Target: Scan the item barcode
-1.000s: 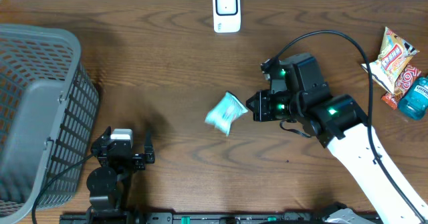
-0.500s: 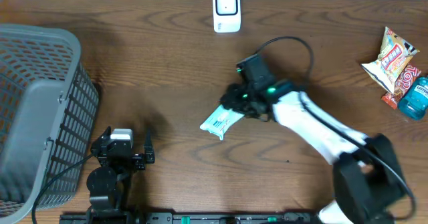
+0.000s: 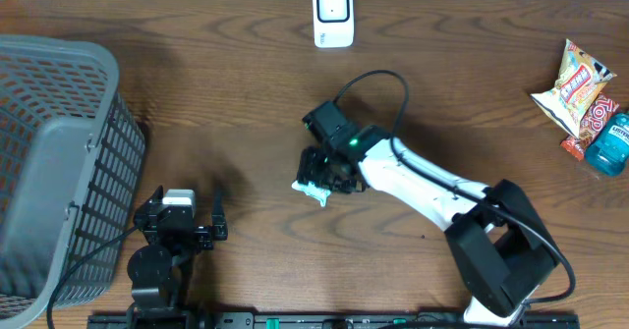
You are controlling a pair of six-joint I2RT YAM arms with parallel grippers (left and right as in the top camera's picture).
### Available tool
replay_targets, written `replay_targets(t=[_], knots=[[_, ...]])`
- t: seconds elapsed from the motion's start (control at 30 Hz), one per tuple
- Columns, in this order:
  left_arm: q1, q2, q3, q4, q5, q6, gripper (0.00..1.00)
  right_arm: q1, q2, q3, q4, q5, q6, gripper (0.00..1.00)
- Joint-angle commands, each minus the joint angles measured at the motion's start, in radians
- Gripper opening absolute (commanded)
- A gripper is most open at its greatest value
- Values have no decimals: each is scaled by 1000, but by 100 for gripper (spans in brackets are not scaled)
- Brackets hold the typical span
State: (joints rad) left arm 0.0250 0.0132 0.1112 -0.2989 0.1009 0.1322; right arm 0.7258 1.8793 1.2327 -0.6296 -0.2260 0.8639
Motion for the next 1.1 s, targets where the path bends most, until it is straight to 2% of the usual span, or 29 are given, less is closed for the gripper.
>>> replay_targets(t=[0.0, 0.13, 0.27, 0.4, 0.5, 0.63, 0.67, 0.73, 0.8, 0.93, 1.07], knots=[[-2, -3, -12, -26, -1, 10, 98, 26, 22, -4, -58, 75, -118, 58], [-2, -3, -12, -26, -1, 10, 98, 19, 22, -6, -178, 240, -117, 52], [-2, -3, -12, -26, -1, 10, 98, -41, 9, 4, -276, 435, -164, 52], [-2, -3, -12, -26, -1, 10, 98, -111, -27, 73, -282, 366, -337, 54], [-2, -3, -12, -26, -1, 10, 98, -99, -46, 117, -283, 302, -422, 64], [-2, -3, -12, -26, -1, 10, 98, -40, -47, 118, -280, 361, -508, 73], [-2, -3, -12, -26, -1, 10, 98, -4, -47, 114, -275, 402, -601, 78], [-2, -3, -12, -26, -1, 10, 98, 31, -45, 95, -257, 480, -699, 82], [-2, -3, -12, -26, -1, 10, 98, 56, -45, 46, -222, 562, -785, 84], [-2, -3, -12, -26, -1, 10, 98, 57, -45, -61, -98, 634, -865, 90], [-2, -3, -12, -26, -1, 10, 98, 56, -45, -159, 17, 595, -987, 93]])
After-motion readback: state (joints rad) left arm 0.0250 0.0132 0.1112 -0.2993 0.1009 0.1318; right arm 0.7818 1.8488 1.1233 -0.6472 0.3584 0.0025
